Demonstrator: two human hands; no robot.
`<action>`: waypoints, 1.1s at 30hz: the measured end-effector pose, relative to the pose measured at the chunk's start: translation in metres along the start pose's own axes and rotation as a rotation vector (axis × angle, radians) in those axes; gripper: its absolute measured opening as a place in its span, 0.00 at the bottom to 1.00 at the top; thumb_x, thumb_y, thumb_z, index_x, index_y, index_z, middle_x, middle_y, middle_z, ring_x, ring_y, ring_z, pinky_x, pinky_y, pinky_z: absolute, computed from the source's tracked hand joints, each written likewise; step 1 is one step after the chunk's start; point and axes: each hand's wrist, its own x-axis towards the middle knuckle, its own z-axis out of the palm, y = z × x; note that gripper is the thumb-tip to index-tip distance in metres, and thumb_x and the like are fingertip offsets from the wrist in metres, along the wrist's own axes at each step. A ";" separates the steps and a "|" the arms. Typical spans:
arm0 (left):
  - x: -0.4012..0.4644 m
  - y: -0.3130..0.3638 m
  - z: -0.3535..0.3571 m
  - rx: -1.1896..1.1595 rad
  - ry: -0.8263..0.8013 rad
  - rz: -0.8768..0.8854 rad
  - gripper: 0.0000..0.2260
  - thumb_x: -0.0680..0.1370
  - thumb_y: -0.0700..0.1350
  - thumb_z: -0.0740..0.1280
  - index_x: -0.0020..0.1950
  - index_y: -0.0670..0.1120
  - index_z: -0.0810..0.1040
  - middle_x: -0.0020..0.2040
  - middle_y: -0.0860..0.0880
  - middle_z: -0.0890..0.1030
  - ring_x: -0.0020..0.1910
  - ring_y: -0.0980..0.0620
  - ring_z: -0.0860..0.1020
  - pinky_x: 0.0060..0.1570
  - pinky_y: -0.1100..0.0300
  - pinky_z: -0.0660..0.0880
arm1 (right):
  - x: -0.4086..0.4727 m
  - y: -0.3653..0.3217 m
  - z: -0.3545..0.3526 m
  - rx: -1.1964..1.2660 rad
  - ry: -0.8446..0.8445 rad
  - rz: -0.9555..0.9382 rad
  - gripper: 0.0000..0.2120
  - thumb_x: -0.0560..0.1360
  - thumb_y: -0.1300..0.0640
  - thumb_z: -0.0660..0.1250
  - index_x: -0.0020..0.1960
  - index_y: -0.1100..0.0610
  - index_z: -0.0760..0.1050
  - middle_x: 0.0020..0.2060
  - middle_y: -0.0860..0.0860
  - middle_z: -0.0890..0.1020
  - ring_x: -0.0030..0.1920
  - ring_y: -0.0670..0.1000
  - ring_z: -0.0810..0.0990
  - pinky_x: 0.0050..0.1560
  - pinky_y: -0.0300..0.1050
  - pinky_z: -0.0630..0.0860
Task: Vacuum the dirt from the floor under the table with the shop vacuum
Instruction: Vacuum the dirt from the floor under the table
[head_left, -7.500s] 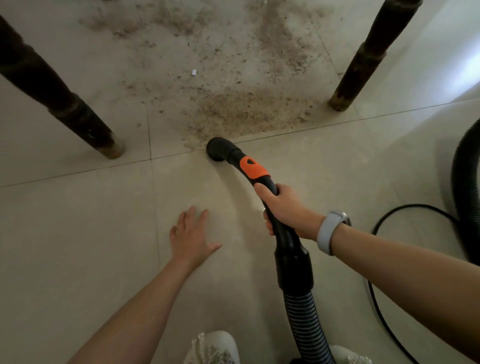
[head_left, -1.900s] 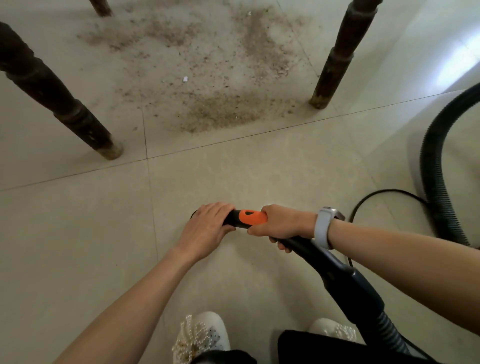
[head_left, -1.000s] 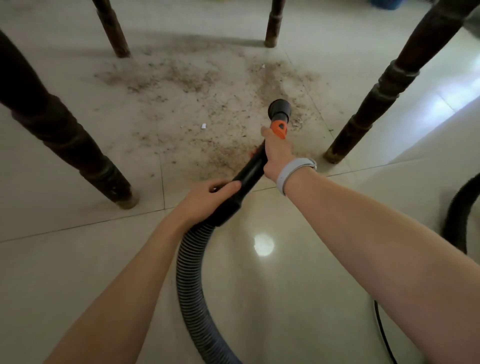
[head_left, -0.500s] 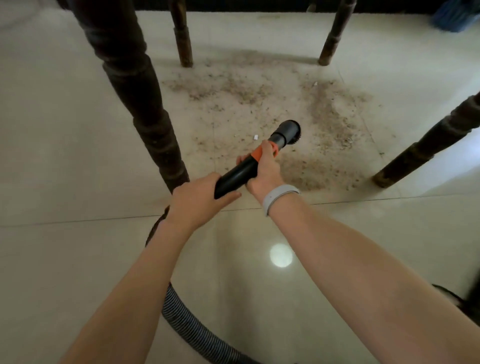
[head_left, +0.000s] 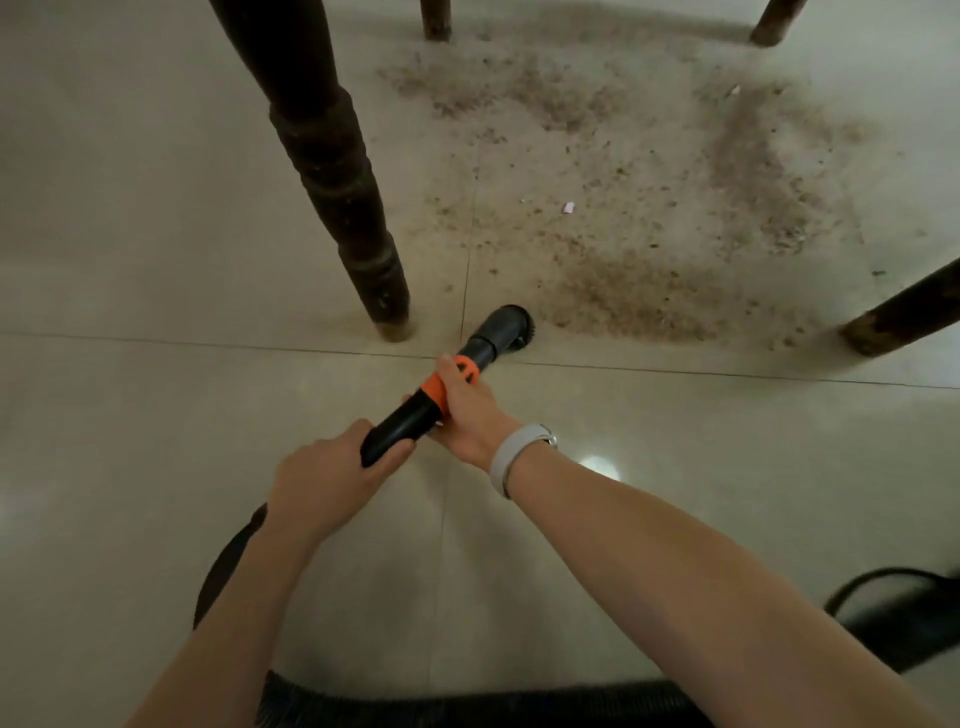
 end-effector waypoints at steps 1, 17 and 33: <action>-0.001 -0.002 0.003 -0.007 0.016 -0.034 0.20 0.76 0.66 0.55 0.44 0.49 0.68 0.31 0.51 0.74 0.29 0.52 0.73 0.29 0.59 0.64 | 0.003 0.002 0.004 -0.032 -0.021 0.022 0.14 0.79 0.54 0.62 0.61 0.56 0.62 0.46 0.57 0.74 0.41 0.55 0.79 0.45 0.54 0.77; 0.021 0.051 0.005 0.015 -0.013 0.006 0.24 0.73 0.71 0.51 0.45 0.51 0.71 0.35 0.50 0.79 0.34 0.51 0.78 0.39 0.56 0.75 | 0.015 -0.044 -0.036 -0.067 0.002 0.038 0.17 0.79 0.51 0.62 0.61 0.54 0.58 0.54 0.59 0.73 0.56 0.60 0.78 0.60 0.61 0.74; 0.013 0.089 0.013 0.015 -0.032 0.046 0.23 0.75 0.68 0.52 0.47 0.50 0.72 0.36 0.50 0.79 0.34 0.51 0.79 0.38 0.56 0.75 | 0.006 -0.062 -0.067 -0.087 0.044 0.055 0.22 0.78 0.49 0.63 0.66 0.55 0.59 0.60 0.61 0.73 0.56 0.61 0.77 0.59 0.61 0.75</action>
